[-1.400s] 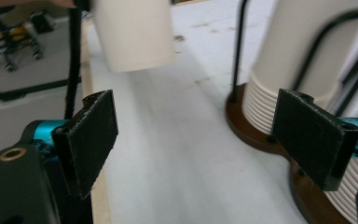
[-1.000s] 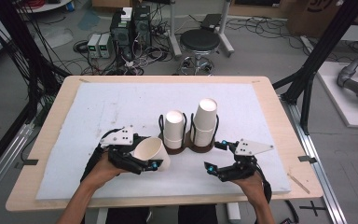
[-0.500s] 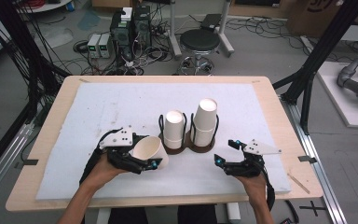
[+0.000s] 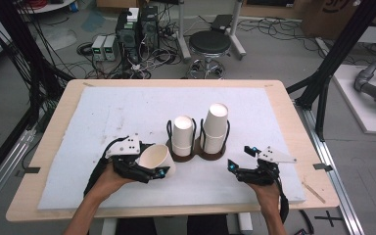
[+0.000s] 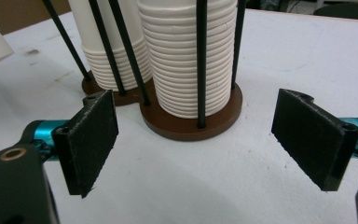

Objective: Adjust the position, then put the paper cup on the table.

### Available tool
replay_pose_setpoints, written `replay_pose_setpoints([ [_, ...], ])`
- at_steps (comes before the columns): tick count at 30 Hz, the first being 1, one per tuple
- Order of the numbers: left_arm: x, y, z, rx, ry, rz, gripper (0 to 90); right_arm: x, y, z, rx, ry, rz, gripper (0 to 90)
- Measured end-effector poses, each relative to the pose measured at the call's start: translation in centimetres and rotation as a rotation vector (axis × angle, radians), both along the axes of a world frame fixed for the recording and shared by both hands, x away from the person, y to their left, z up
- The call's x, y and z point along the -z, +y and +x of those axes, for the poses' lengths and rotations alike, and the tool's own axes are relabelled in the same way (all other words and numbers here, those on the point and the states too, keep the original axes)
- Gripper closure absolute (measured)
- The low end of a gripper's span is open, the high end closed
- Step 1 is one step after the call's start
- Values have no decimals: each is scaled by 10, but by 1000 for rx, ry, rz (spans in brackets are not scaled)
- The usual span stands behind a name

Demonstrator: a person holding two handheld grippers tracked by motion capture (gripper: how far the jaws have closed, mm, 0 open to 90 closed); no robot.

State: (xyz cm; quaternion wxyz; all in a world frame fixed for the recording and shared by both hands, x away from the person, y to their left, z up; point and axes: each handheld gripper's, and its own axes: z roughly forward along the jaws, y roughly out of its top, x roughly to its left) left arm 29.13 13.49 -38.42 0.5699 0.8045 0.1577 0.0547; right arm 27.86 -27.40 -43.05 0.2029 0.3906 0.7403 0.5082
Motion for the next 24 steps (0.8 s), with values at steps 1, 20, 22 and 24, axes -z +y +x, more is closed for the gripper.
replay_pose_setpoints([
  [1, 0, 0, 0, -1, -1, 0, 310, 1, 0, 0, 8, 0, 4, 148],
  [20, 0, 0, 1, 0, -1, 8, 310, 12, -2, 1, 27, -2, 14, 148],
  [22, 0, 1, 1, 0, -1, 9, 310, 12, -2, 1, 28, -4, 10, 149],
  [24, 0, 1, 2, 0, 0, 10, 310, 12, -3, 1, 30, -4, 13, 149],
])
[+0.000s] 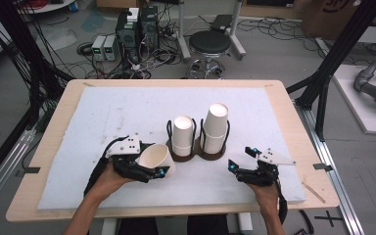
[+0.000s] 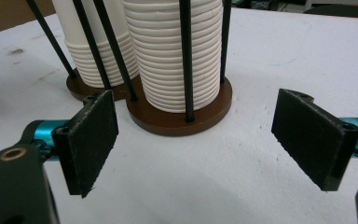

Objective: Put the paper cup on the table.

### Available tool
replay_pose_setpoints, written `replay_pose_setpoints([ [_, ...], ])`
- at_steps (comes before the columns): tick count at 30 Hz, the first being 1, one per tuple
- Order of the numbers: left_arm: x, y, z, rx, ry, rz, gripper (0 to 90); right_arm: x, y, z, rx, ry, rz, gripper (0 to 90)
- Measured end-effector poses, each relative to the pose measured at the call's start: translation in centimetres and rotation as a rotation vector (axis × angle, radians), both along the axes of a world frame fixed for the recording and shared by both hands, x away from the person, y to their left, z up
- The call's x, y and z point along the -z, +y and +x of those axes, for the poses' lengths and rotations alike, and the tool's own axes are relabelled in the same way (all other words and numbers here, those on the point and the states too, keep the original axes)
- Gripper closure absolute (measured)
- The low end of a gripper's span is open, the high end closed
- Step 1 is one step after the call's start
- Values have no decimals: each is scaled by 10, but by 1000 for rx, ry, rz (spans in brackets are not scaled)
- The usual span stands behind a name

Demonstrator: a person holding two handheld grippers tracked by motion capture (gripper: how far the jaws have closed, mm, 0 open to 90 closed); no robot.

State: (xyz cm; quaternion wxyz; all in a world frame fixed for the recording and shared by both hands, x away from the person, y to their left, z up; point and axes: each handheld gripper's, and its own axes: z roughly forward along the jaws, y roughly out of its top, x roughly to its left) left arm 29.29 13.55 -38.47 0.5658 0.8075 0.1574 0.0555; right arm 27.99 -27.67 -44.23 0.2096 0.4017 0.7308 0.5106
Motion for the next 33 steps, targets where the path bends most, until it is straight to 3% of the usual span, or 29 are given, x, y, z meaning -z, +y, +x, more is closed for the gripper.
replay_pose_setpoints([
  [15, -1, -7, 0, 7, -5, 23, 311, 5, -2, 2, 15, 8, -19, 148],
  [33, 9, -33, 1, 29, -6, 145, 312, 8, -1, 2, 31, 18, -41, 149],
])
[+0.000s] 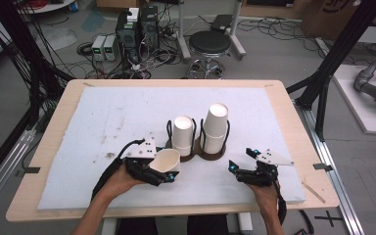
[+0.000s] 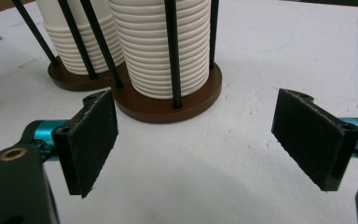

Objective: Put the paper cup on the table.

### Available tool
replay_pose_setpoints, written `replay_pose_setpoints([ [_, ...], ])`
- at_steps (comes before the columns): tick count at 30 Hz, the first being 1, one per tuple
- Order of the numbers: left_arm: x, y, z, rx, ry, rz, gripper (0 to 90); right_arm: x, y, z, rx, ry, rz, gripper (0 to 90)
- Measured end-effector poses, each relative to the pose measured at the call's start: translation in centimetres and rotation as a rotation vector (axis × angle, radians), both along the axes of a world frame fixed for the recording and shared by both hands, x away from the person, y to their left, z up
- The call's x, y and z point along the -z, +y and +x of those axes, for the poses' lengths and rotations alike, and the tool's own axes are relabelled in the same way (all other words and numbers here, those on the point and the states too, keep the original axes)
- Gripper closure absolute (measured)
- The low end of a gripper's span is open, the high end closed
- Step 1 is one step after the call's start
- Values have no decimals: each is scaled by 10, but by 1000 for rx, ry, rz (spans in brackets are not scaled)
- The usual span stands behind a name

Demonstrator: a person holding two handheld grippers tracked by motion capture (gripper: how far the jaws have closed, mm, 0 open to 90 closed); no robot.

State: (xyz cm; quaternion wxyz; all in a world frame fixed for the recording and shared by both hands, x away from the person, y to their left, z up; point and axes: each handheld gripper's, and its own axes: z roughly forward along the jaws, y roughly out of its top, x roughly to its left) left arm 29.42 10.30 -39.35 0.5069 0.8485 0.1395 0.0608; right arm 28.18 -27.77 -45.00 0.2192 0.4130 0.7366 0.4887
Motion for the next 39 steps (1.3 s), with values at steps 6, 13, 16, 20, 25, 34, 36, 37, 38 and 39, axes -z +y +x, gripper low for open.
replay_pose_setpoints([
  [6, 4, -8, 0, 10, -8, 54, 312, 0, 2, 0, -7, -6, -25, 149],
  [13, 10, -15, 1, 16, -11, 107, 312, 0, 3, 0, -4, -7, -33, 149],
  [16, 12, -18, 2, 15, -10, 128, 312, 0, 4, 0, -4, -7, -44, 149],
  [20, 14, -21, 2, 20, -9, 147, 312, 0, 4, 0, -5, -9, -43, 149],
  [25, 15, -23, 2, 21, -8, 162, 312, 0, 4, 0, -1, -2, -37, 149],
  [34, 19, -26, 3, 23, -5, 209, 312, 0, 3, 0, 0, 2, -29, 149],
  [36, 20, -27, 3, 20, -5, 213, 312, 0, 3, 0, 0, 1, -29, 149],
  [37, 20, -27, 3, 22, -6, 215, 312, 0, 3, 0, 2, 2, -27, 149],
  [38, 20, -28, 3, 21, -7, 213, 312, 0, 3, 0, 2, 0, -28, 149],
  [39, 20, -28, 3, 23, -4, 214, 312, 0, 3, 0, 3, 0, -27, 150],
])
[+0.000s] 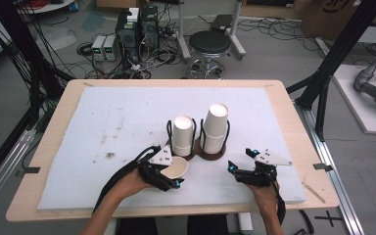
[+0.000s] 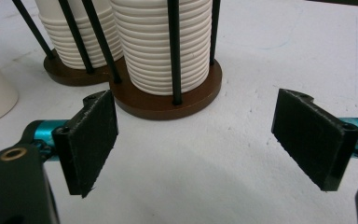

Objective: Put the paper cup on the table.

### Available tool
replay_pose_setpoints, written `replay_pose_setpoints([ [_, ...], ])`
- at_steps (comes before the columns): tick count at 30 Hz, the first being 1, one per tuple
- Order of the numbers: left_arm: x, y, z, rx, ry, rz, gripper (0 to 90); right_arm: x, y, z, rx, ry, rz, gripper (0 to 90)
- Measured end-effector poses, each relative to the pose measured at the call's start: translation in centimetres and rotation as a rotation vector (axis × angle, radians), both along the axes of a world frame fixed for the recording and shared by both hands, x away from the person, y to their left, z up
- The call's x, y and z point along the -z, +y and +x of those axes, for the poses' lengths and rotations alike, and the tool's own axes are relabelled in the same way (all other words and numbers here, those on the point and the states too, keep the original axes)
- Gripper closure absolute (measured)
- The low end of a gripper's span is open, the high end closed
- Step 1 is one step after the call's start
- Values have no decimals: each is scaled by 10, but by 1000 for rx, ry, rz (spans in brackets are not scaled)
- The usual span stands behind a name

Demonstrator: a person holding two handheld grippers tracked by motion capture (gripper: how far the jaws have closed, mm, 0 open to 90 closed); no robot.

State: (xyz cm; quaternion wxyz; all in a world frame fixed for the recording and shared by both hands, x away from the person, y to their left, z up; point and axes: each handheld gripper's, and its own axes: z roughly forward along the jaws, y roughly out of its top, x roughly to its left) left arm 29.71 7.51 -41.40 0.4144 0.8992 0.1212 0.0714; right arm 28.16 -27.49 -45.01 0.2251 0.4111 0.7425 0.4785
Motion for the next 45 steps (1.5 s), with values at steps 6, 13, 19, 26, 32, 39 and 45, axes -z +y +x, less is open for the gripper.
replay_pose_setpoints([
  [6, 1, -1, 1, -13, 11, -1, 290, 0, 0, 0, 1, -2, -1, 149],
  [13, 6, -3, 2, -41, 31, 27, 188, 0, -1, 0, 1, 1, 4, 151],
  [19, 14, -3, 0, -41, 19, 26, 144, 0, -1, 0, 0, 0, 9, 151],
  [26, 14, -1, -1, -39, 26, 14, 168, 0, -1, 0, 0, 2, 8, 151],
  [32, 12, 5, -4, -26, 26, 7, 170, 0, -1, 0, 1, 2, 10, 152],
  [39, 13, 21, -5, -52, 34, -9, 170, 0, -1, 1, 0, 3, 5, 152],
  [45, 15, 28, -6, -54, 35, -12, 171, 0, -1, 0, 2, 3, 7, 152],
])
